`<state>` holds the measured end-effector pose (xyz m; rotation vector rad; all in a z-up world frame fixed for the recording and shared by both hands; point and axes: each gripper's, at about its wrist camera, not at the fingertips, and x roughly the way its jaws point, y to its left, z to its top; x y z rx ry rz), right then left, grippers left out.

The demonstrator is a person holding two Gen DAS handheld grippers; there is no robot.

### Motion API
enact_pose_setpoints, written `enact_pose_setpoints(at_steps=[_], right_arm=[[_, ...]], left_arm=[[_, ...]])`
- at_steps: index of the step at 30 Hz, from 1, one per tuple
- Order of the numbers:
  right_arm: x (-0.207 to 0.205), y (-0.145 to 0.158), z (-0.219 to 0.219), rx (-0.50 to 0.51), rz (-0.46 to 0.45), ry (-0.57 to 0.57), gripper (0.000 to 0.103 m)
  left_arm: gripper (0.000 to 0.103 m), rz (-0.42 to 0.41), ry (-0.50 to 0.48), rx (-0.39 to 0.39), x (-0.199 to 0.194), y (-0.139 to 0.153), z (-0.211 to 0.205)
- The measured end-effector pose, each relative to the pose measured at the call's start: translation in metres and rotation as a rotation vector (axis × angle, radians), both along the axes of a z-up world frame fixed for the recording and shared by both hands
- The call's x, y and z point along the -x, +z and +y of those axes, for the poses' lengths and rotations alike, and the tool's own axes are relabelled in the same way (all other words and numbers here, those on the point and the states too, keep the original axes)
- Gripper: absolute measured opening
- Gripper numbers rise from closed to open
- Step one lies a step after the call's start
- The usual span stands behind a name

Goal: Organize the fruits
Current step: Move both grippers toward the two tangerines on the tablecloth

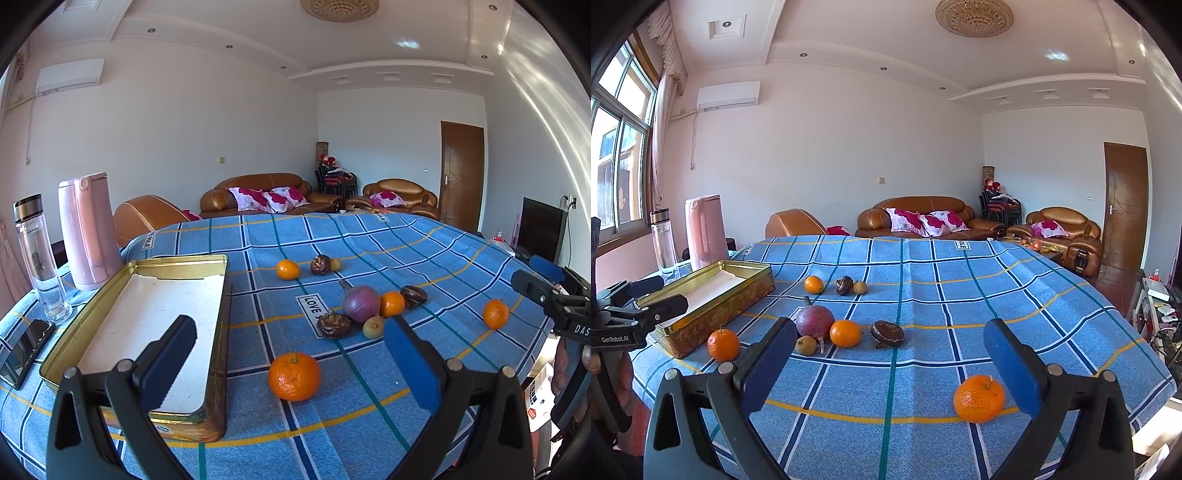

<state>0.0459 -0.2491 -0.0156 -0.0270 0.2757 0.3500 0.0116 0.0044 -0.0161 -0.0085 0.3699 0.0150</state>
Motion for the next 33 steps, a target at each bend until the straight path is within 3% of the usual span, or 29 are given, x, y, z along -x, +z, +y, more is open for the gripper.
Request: enact_pose_setpoints(at_steps=[33], right_arm=[[-0.008, -0.013, -0.016, -0.018, 0.034, -0.039, 0.102]], left_arm=[[0.103, 0.038, -0.011, -0.009, -0.007, -0.012, -0.009]])
